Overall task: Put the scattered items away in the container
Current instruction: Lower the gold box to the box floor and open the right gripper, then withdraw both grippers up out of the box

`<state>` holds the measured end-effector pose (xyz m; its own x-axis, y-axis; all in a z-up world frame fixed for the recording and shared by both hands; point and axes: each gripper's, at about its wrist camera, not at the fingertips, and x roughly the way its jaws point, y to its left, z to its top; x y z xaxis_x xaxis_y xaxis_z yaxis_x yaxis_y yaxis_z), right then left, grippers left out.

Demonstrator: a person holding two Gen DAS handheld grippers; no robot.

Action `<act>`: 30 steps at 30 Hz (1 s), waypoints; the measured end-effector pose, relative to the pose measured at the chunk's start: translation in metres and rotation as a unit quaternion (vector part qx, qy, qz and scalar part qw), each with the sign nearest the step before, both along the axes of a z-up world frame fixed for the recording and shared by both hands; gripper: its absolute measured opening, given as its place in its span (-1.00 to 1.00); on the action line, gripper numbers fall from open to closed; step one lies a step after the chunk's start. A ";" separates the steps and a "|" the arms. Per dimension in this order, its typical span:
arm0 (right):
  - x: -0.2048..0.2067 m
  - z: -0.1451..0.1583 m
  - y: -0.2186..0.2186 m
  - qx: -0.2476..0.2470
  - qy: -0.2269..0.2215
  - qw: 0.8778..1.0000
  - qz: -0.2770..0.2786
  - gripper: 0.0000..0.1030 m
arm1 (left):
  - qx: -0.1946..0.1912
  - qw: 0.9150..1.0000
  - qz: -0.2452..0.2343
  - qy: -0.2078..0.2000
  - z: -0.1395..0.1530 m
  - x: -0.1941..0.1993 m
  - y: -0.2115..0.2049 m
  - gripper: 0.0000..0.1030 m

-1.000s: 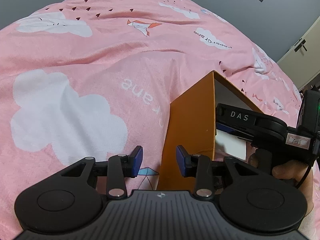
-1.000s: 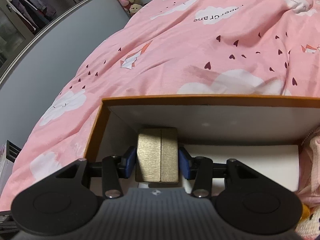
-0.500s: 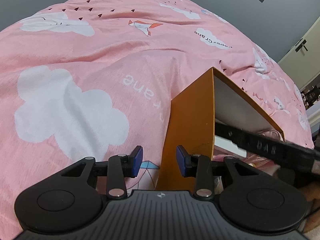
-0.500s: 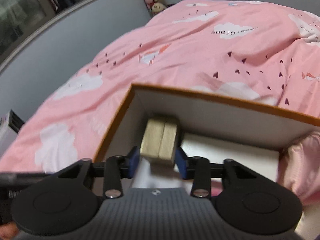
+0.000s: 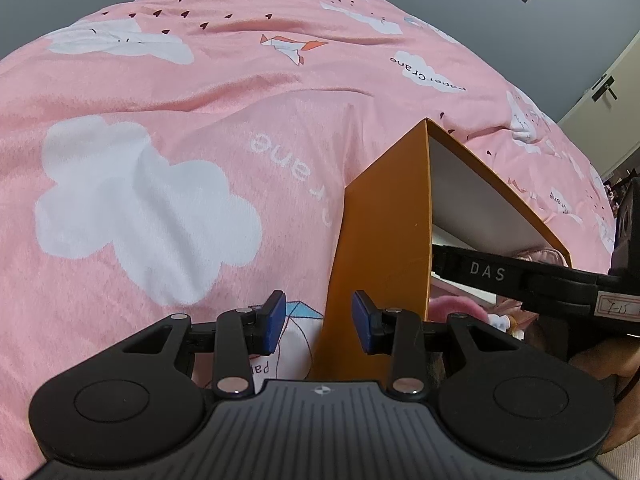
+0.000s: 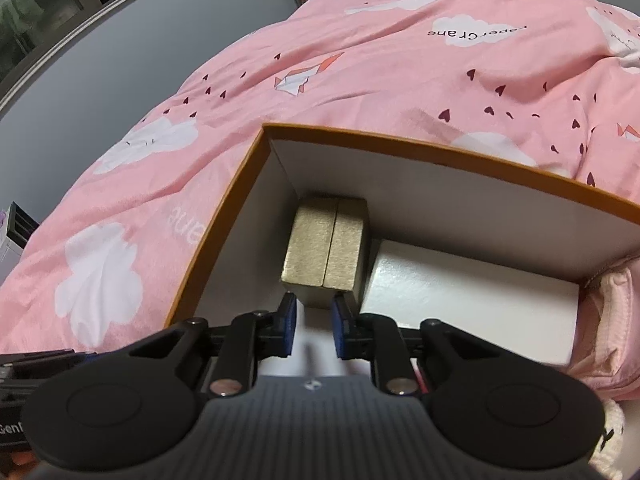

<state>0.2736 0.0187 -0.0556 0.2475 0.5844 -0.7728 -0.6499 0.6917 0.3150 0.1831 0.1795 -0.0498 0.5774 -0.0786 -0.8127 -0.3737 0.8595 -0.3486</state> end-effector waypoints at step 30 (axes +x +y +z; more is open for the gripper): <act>-0.101 0.068 -0.107 0.089 -0.099 0.991 -0.031 0.66 | 0.102 0.991 -0.049 -0.075 0.053 -0.049 -0.053 -0.20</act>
